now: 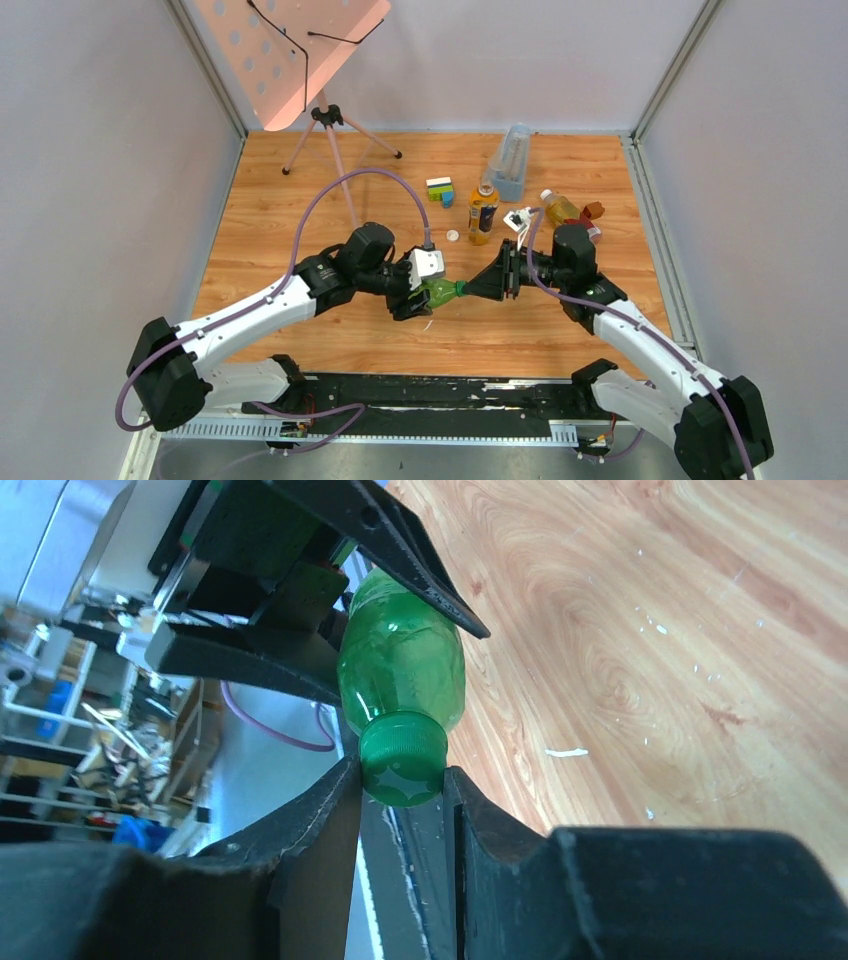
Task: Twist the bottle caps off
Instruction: Unscrew the bottle cap from the plastic bottle.
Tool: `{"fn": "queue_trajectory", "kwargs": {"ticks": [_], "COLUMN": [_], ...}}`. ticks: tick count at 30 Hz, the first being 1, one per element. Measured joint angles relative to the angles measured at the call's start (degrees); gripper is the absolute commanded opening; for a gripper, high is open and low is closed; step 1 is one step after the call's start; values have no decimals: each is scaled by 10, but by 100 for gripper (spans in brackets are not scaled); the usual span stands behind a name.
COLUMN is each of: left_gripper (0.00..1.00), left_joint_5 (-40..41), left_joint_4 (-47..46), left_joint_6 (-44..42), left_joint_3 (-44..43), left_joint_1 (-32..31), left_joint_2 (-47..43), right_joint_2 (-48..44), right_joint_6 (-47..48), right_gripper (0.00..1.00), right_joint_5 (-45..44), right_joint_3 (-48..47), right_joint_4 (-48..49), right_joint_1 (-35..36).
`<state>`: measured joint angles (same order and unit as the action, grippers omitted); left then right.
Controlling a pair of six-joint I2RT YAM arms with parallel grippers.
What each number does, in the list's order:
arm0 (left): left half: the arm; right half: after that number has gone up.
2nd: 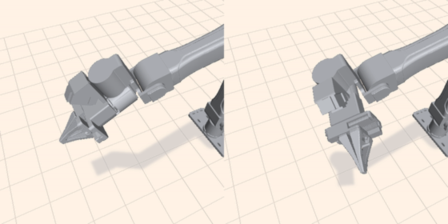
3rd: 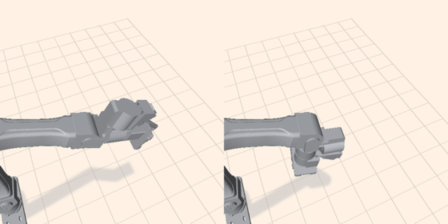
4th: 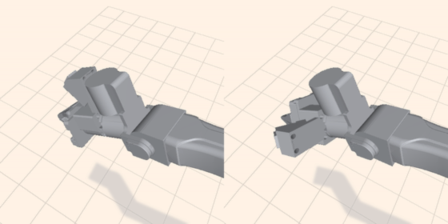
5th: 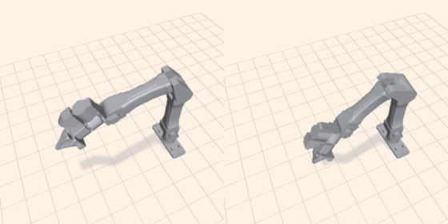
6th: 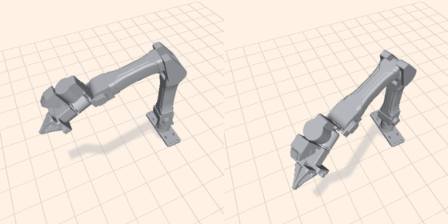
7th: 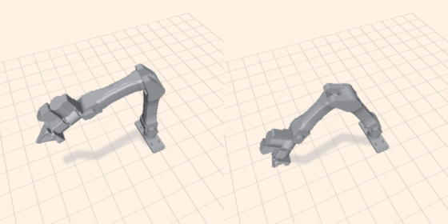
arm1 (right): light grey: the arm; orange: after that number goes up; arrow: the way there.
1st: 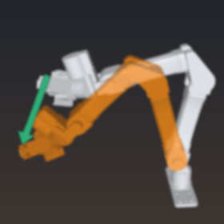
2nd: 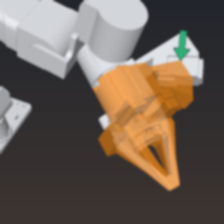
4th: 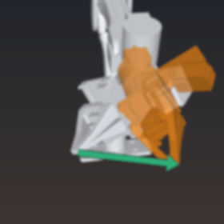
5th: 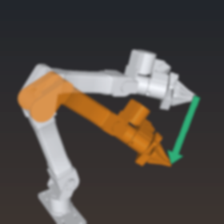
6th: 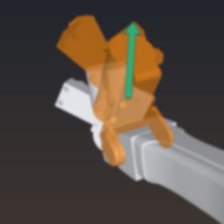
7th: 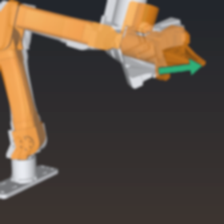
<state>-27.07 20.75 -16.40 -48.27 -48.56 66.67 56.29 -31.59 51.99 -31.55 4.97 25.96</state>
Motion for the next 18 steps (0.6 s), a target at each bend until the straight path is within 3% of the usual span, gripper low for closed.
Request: {"fn": "queue_trajectory", "kwargs": {"ticks": [8, 11, 14, 18], "left_gripper": [0, 0, 0, 0], "left_joint_5": [-40, -40, -33, -28], "left_joint_4": [4, 8, 11, 8], "left_joint_6": [3, 6, 7, 6], "left_joint_3": [0, 0, 0, -1], "left_joint_1": [3, 4, 7, 4], "left_joint_2": [-10, -14, -14, -16], "right_joint_2": [-62, -65, -58, -17], "right_joint_6": [106, 117, 105, 69], "right_gripper": [1, 33, 40, 38], "right_joint_5": [-9, -23, -45, -63], "right_joint_3": [24, 23, 14, -25], "right_joint_4": [17, 15, 2, -15], "right_joint_1": [24, 30, 36, 42]}}
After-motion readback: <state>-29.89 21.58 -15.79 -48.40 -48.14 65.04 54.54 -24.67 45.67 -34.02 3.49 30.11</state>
